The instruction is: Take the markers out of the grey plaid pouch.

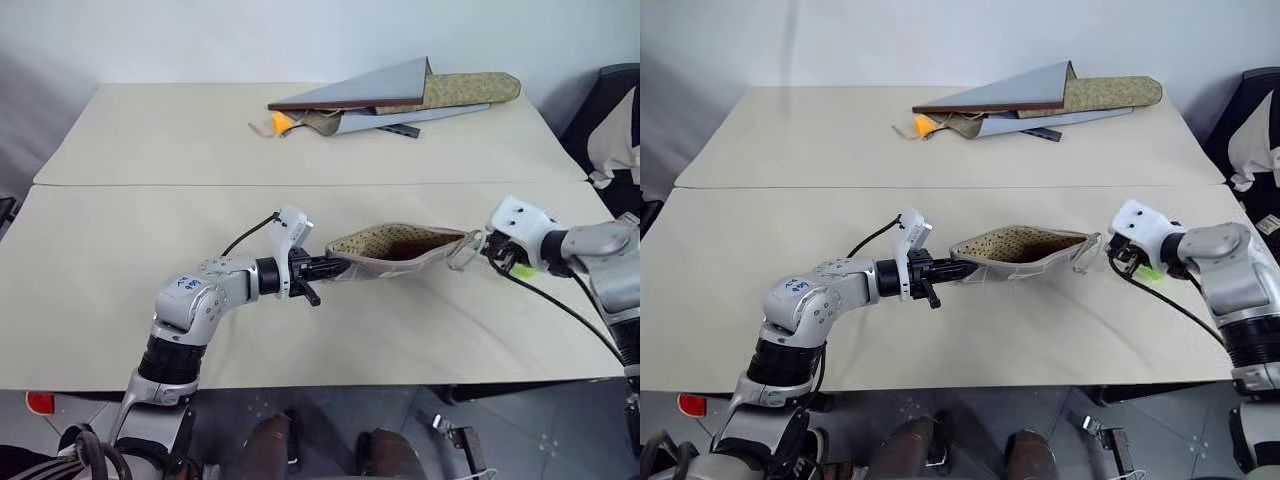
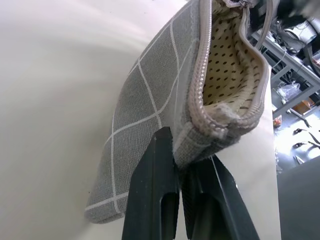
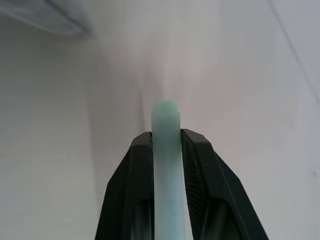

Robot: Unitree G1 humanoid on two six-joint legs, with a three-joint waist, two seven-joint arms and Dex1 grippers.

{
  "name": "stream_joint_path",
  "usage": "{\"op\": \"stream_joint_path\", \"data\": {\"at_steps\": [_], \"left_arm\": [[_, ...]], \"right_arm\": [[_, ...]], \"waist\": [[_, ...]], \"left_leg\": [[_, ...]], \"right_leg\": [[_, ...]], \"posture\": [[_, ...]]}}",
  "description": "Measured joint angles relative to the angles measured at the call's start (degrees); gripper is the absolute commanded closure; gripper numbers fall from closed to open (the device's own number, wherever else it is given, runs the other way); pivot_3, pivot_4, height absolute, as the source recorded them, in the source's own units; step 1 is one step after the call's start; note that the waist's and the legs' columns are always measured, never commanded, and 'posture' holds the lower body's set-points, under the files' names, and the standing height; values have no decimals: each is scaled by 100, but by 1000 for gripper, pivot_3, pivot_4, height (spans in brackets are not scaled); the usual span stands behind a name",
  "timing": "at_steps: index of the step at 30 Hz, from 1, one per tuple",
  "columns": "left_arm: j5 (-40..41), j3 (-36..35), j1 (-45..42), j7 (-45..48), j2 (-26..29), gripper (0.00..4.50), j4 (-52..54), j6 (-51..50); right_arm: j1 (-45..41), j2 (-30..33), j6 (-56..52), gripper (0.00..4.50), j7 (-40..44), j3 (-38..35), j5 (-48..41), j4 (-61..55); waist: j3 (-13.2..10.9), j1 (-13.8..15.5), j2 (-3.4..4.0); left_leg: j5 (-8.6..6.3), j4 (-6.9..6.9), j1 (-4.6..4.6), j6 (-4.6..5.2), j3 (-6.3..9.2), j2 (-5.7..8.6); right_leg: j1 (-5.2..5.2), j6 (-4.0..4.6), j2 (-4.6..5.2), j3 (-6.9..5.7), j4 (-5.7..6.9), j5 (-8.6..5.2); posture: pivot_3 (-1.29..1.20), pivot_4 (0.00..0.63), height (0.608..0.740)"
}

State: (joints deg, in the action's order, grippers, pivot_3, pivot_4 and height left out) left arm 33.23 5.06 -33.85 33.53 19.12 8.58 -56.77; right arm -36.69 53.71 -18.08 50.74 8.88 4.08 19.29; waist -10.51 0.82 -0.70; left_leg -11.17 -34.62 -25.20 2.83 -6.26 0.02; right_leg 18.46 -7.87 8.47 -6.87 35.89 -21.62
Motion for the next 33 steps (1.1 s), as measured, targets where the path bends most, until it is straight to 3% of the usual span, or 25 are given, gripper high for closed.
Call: {"op": "stream_joint_path", "data": {"at_steps": [3, 4, 10, 19, 22, 25, 29, 33], "left_arm": [[0, -3, 3, -15, 9, 4500, 24, -2], [0, -4, 5, -27, 10, 4500, 41, -5], [8, -17, 37, -108, 21, 4500, 173, -36], [-4, -6, 36, -101, 44, 4500, 161, -24], [-22, 3, 12, -90, 43, 4500, 105, 2], [-29, 52, -67, -80, -22, 4500, -4, 31], [-70, 51, -148, -79, 0, 4500, -41, 67], [-104, 48, -143, -85, 12, 4500, -43, 65]], "right_arm": [[-196, -158, 321, 4091, -529, 2, 328, 360], [-200, -215, 401, 3355, -531, 2, 346, 370], [-138, -368, 519, 1420, -329, -1, 321, 361], [-1288, -392, 765, 1420, -300, -555, -34, -18], [-1557, -861, 454, 1420, -134, -927, -738, -680], [-1126, -1043, -136, 2035, 645, -760, -1700, -2013], [-559, -975, -687, 3410, 1083, -463, -2062, -2735], [-270, -616, -604, 3410, 1286, -266, -1836, -3021]], "waist": [[0, -14, 0], [0, -17, 0], [0, 20, 0], [-1, 5, 2], [-1, -19, 1], [-1, 20, 1], [-2, 80, 1], [-1, 55, 1]], "left_leg": [[0, -1, 0, 0, 4, 0], [0, -1, 0, -1, 7, 0], [0, -4, -3, -1, 14, 4], [0, 0, -2, -2, 16, 0], [0, 1, -1, -3, 21, -2], [0, -1, -4, -4, 36, 0], [-1, -12, -18, 7, 35, 17], [-3, -17, -14, 9, 33, 17]], "right_leg": [[-2, 0, 0, 3, -1, 0], [-4, 0, -1, 5, -2, 0], [-7, 0, 0, 8, -3, 0], [-5, 0, -3, 15, -3, 0], [-8, 0, -6, 16, -2, 0], [-11, 0, -6, 15, 0, 0], [-8, -13, 5, 10, -3, 7], [-8, -18, 3, 12, -3, 10]], "posture": [[0, 150, 740], [0, 150, 740], [0, 150, 740], [0, 150, 740], [0, 150, 740], [0, 150, 740], [0, 150, 740], [0, 150, 740]]}}
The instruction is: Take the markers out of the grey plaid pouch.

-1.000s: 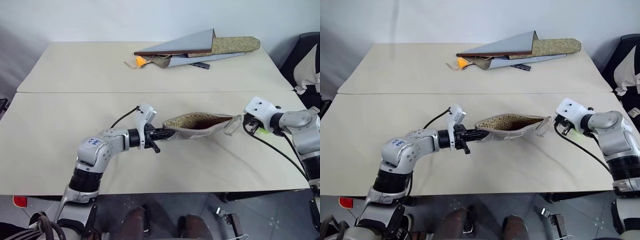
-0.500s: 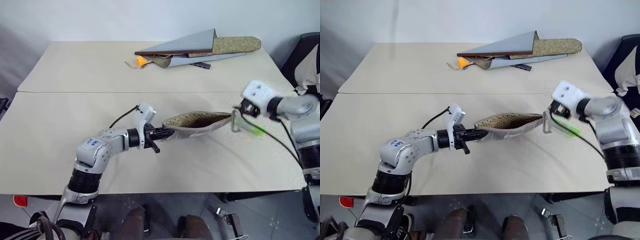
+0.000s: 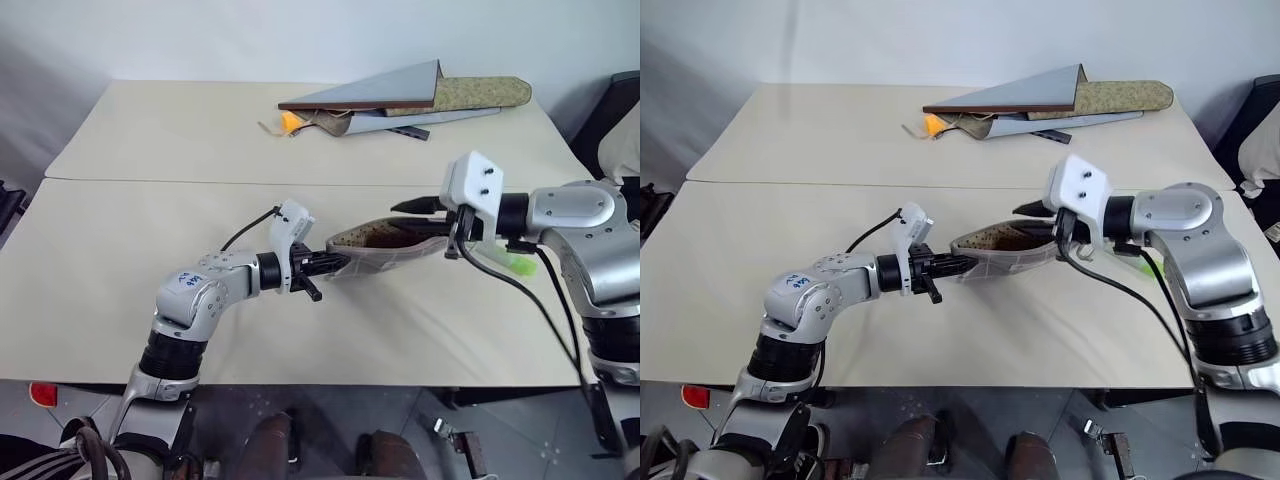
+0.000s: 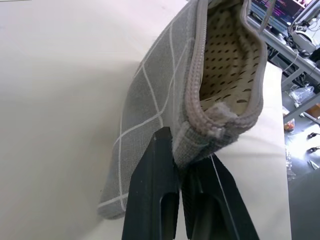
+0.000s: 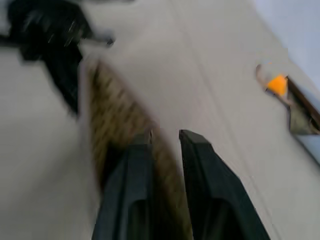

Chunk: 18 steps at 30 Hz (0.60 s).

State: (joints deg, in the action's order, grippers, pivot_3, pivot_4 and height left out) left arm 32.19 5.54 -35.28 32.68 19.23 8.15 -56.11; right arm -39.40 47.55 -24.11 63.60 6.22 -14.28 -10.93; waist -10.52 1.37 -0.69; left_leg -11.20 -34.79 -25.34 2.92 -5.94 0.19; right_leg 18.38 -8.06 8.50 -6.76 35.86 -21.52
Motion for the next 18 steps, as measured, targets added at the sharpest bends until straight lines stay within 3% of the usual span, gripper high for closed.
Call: {"op": "stream_joint_path", "data": {"at_steps": [5, 13, 18], "left_arm": [[-4, 6, 0, -2, -15, 4500, 4, 0], [-1, 1, 5, -15, -44, 4500, 4, -33], [-2, 28, -8, -1, -104, 4500, -15, -37]], "right_arm": [[65, -53, 203, 3410, 85, 154, 100, 8], [-11, 55, 1104, 3410, 33, 870, 1288, 576], [-414, -203, 1319, 3410, 82, 1325, 1877, 950]], "waist": [[0, -14, 0], [0, -7, 0], [0, -18, 0]], "left_leg": [[1, 12, 2, -1, -6, -4], [2, 2, 1, -1, -8, -3], [2, 3, 2, -2, -6, -5]], "right_leg": [[8, 1, -4, -2, 2, 0], [5, 0, -2, -3, 2, 0], [5, 1, -6, -3, 4, 0]], "posture": [[0, 150, 740], [0, 150, 740], [0, 150, 740]]}}
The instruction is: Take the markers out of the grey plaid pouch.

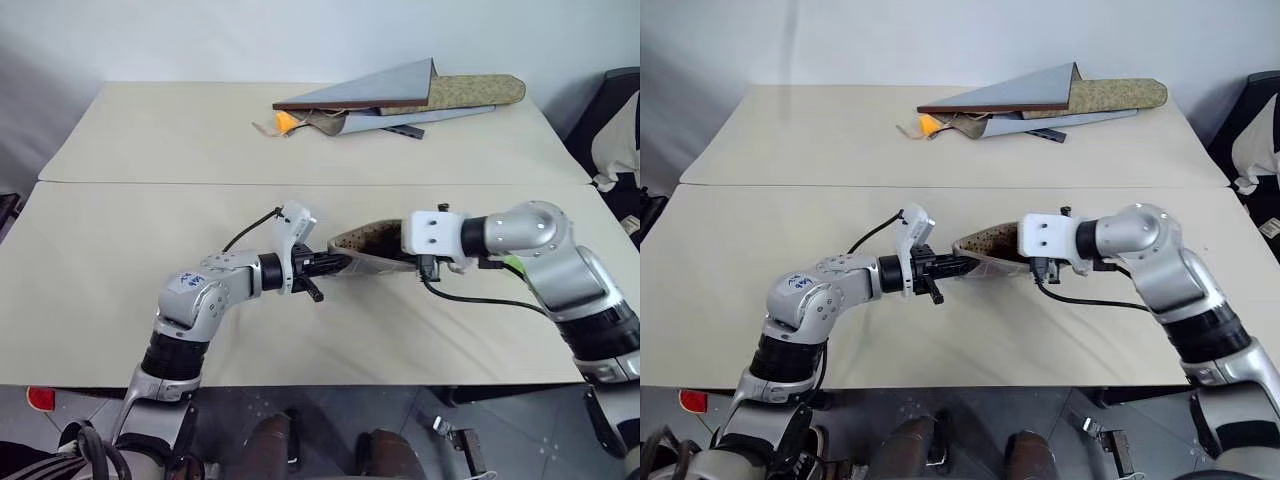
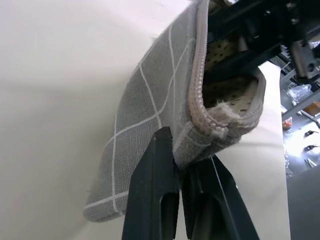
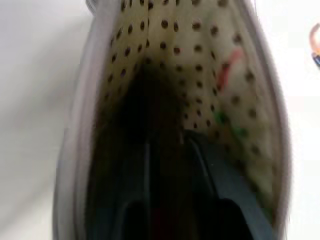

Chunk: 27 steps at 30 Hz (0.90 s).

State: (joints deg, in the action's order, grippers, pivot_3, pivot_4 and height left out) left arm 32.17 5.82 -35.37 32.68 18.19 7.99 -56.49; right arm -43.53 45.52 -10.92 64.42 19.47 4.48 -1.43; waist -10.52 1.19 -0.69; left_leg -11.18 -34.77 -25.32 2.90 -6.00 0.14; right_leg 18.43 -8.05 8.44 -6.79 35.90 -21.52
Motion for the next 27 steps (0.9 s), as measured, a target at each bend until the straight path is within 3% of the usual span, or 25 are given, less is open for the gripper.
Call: {"op": "stream_joint_path", "data": {"at_steps": [10, 13, 27], "left_arm": [[13, -44, -175, 195, 2, 4500, -350, -86], [14, -46, -177, 245, 3, 4500, -394, -98], [12, -68, -188, 194, -120, 4500, -423, -182]], "right_arm": [[-377, -559, 36, 3410, -3, 582, 869, 548], [-390, -641, -22, 2873, -36, 583, 970, 641], [-474, -802, 725, 2873, -360, 776, 1713, 1275]], "waist": [[0, -2, 0], [0, -3, 0], [0, -49, 0]], "left_leg": [[0, -3, 0, 0, 2, 0], [0, -3, 0, 0, 0, 0], [0, -4, 2, -1, 1, 0]], "right_leg": [[-1, 0, -2, -3, 3, 0], [-1, 0, -2, -3, 3, 0], [-2, 0, -2, -1, 6, 0]], "posture": [[0, 150, 740], [0, 150, 740], [0, 150, 740]]}}
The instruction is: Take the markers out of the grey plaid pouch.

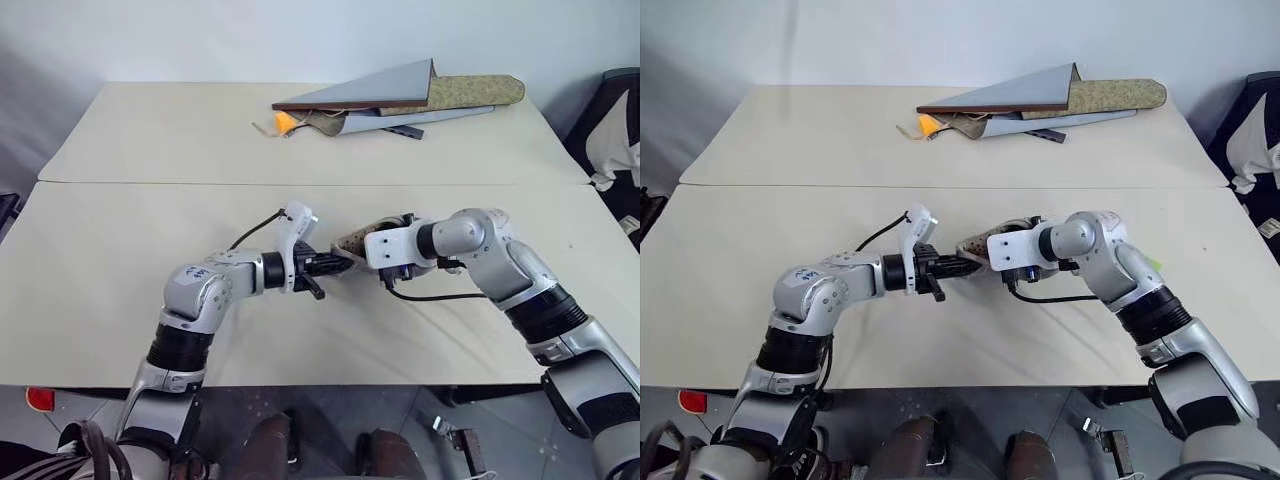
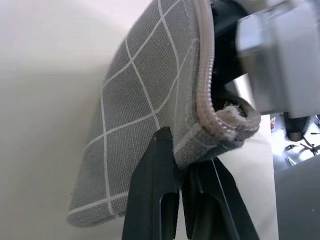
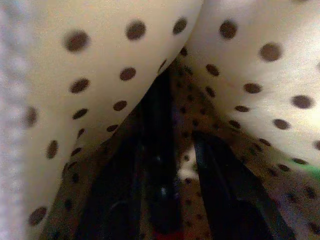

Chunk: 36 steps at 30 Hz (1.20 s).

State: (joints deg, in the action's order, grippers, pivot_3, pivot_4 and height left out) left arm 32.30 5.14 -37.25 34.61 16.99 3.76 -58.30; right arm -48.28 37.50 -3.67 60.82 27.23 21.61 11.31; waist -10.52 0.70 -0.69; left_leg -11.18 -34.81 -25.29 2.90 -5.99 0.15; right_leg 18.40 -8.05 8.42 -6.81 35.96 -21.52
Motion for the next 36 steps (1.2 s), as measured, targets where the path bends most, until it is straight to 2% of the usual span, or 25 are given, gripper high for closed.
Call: {"op": "stream_joint_path", "data": {"at_steps": [3, 8, 14, 19, 23, 26, 33, 36], "left_arm": [[0, 0, 3, -9, -30, 4500, 0, -47], [0, -3, 3, -23, -34, 4500, 2, -63], [0, -29, 5, -75, -43, 4500, 14, -55], [-9, -87, 3, -127, -38, 4500, 12, 16], [-48, -189, -6, -146, -19, 4500, -3, 137], [-77, -174, -9, -153, -64, 4500, -19, 143], [-103, -176, -10, -146, -53, 4500, -20, 149], [-117, -172, -10, -144, -33, 4500, -18, 148]], "right_arm": [[-2, -34, 75, 2873, -44, 0, 77, 133], [42, -59, 154, 3967, -16, 9, 140, 161], [198, -9, -39, 3978, 185, -192, -65, -137], [374, 287, -712, 3978, 694, -827, -840, -847], [460, 375, -1477, 3978, 923, -1482, -1640, -1380], [576, 378, -1923, 3978, 1031, -1708, -2157, -1795], [724, 397, -2629, 3978, 975, -2060, -3007, -2138], [386, -19, -3286, 3978, 645, -2549, -3733, -2206]], "waist": [[0, -22, 0], [0, -70, 0], [0, -61, 0], [0, -55, 0], [0, -64, 0], [0, -64, 0], [0, -59, 0], [0, -78, 0]], "left_leg": [[0, 0, 0, -1, 1, 0], [0, 1, 2, -1, 3, 0], [0, 1, 2, -1, 8, 1], [0, 0, -2, 0, 11, 3], [0, 6, -1, 0, 10, 2], [0, 7, -1, 0, 10, 2], [0, 6, -1, 0, 9, 3], [0, 9, -1, 0, 7, 2]], "right_leg": [[0, 0, 0, 0, 1, 0], [-3, 0, 0, 0, 1, 0], [-5, 0, 1, 7, 0, 0], [-5, 0, 2, 7, -2, 0], [-4, 0, 2, 3, -3, 0], [-5, 0, 2, 2, -2, 0], [-4, 0, 5, 2, -2, 0], [0, 0, 3, -1, 1, 0]], "posture": [[0, 150, 740], [0, 150, 740], [0, 150, 740], [0, 150, 740], [0, 150, 740], [0, 150, 740], [0, 150, 740], [0, 150, 740]]}}
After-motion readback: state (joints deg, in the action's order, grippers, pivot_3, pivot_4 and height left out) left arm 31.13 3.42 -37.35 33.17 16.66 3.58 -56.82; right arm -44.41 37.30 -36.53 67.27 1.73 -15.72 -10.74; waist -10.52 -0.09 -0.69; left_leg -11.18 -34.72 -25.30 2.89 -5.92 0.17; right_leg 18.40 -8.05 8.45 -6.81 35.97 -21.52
